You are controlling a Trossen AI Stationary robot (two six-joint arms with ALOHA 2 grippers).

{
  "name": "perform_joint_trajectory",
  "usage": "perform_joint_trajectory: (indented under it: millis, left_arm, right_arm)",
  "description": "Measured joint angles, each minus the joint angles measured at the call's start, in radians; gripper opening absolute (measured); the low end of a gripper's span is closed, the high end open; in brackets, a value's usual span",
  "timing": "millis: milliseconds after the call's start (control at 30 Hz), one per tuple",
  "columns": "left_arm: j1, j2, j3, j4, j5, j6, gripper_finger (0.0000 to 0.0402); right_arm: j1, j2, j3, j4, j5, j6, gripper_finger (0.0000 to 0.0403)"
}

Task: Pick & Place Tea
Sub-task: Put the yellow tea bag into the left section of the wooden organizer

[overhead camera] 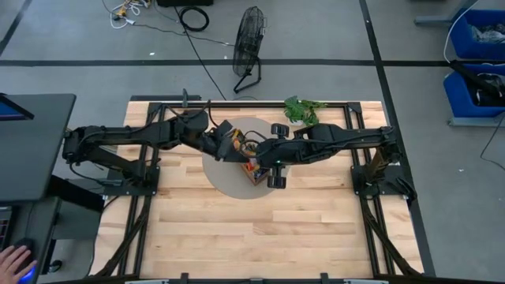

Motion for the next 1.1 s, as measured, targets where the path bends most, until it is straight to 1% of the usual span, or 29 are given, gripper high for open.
perform_joint_trajectory:
  millis: [300, 400, 533, 733, 800, 833, 933, 1033, 1100]
  left_arm:
    - [0.000, 0.000, 0.000, -0.001, 0.005, 0.046, 0.0004]
    - [-0.001, 0.000, 0.000, -0.001, 0.013, 0.056, 0.0003]
    - [-0.003, -0.004, 0.001, -0.009, 0.029, 0.092, 0.0002]
    - [-0.009, -0.038, -0.001, -0.072, 0.031, 0.251, 0.0001]
    - [-0.019, -0.053, 0.002, -0.065, 0.002, 0.342, 0.0001]
    - [-0.024, -0.068, 0.000, -0.082, -0.020, 0.375, 0.0001]
    - [-0.037, -0.100, 0.002, -0.058, -0.080, 0.459, 0.0001]
    - [-0.043, -0.127, 0.001, -0.050, -0.129, 0.523, 0.0001]
    - [-0.048, -0.145, 0.001, -0.030, -0.146, 0.554, 0.0001]
  right_arm:
    - [0.003, -0.012, 0.000, -0.004, -0.001, -0.003, 0.0000]
    - [0.008, -0.012, 0.000, 0.004, 0.008, 0.024, 0.0008]
    - [0.010, -0.026, -0.002, 0.030, -0.015, 0.044, 0.0043]
    - [0.006, -0.093, -0.001, 0.025, -0.046, 0.165, 0.0123]
    - [0.004, -0.120, -0.001, 0.022, -0.052, 0.208, 0.0151]
    - [0.003, -0.135, -0.001, 0.026, -0.052, 0.230, 0.0163]
    - [-0.003, -0.171, -0.001, 0.057, -0.053, 0.280, 0.0196]
    - [-0.003, -0.202, -0.001, 0.106, -0.053, 0.303, 0.0216]
    - [-0.010, -0.224, -0.001, 0.161, -0.055, 0.307, 0.0221]
